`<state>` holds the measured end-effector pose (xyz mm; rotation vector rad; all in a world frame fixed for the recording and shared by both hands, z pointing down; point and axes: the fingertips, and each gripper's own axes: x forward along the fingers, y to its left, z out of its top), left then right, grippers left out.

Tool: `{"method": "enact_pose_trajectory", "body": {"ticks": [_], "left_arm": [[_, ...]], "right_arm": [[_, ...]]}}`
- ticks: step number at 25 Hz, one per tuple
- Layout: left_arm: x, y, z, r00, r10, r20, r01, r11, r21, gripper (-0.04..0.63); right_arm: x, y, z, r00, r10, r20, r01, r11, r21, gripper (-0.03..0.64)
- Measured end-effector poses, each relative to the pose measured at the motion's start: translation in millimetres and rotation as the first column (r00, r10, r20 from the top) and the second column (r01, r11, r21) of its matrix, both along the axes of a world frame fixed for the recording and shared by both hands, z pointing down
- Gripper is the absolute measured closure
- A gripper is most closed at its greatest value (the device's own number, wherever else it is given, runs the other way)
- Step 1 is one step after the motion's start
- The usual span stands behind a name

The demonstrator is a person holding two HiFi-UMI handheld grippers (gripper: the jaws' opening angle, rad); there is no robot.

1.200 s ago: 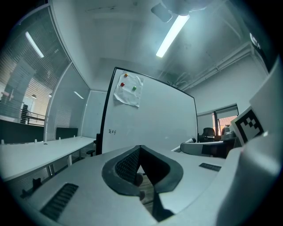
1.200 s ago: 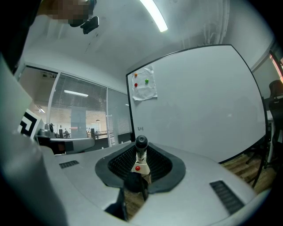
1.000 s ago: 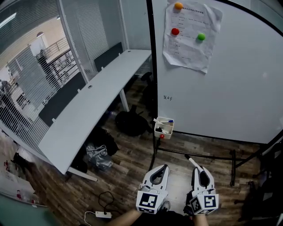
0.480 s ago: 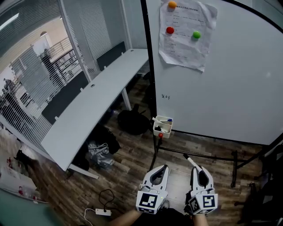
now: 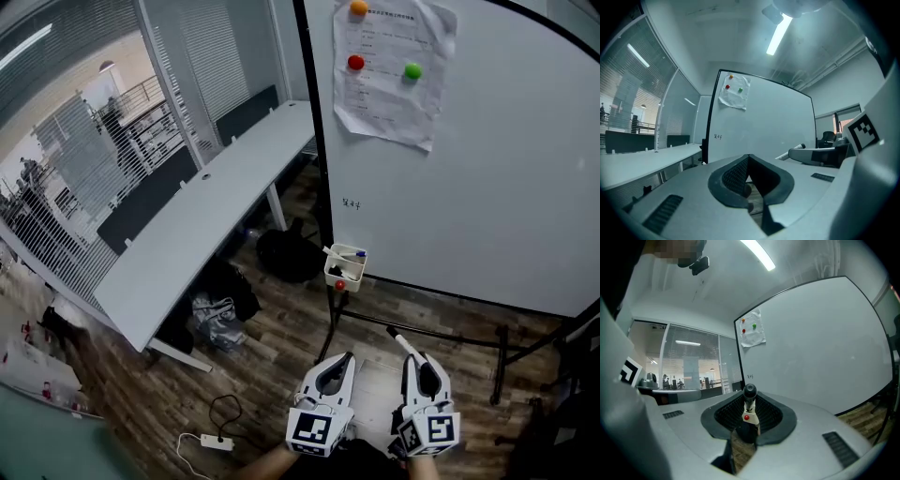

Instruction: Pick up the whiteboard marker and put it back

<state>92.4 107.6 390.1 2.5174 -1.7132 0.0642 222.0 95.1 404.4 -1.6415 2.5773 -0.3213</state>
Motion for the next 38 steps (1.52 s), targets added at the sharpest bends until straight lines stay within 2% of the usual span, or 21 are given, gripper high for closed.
{"method": "enact_pose_trajectory", "body": {"ticks": [14,25,29,33,38], "left_arm": [[-21,-43,8,1.0,-0.02,0.003,0.02,1.0,0.001,0.589],[-48,-114,7,1.0,0.015,-0.018,-0.015,1.0,0.01,0.588],[-59,-137,7,0.999,0.025,-0.031,-0.025,1.0,0.011,0.588],[-70,-157,8,0.999,0.041,-0.026,-0.041,0.999,0.008,0.588],[-82,-177,9,0.998,0.055,-0.038,-0.055,0.998,0.007,0.589]], "right_arm": [[-19,-40,5,1.0,-0.01,-0.01,0.01,1.0,-0.005,0.535],[-48,-102,5,0.999,0.021,-0.027,-0.021,1.0,-0.015,0.535],[-63,-125,-4,0.999,0.04,0.01,-0.04,0.999,-0.015,0.535],[-70,-141,4,0.998,0.049,-0.037,-0.049,0.999,-0.013,0.535],[-84,-157,1,0.999,0.045,-0.023,-0.045,0.999,-0.007,0.535]]}}
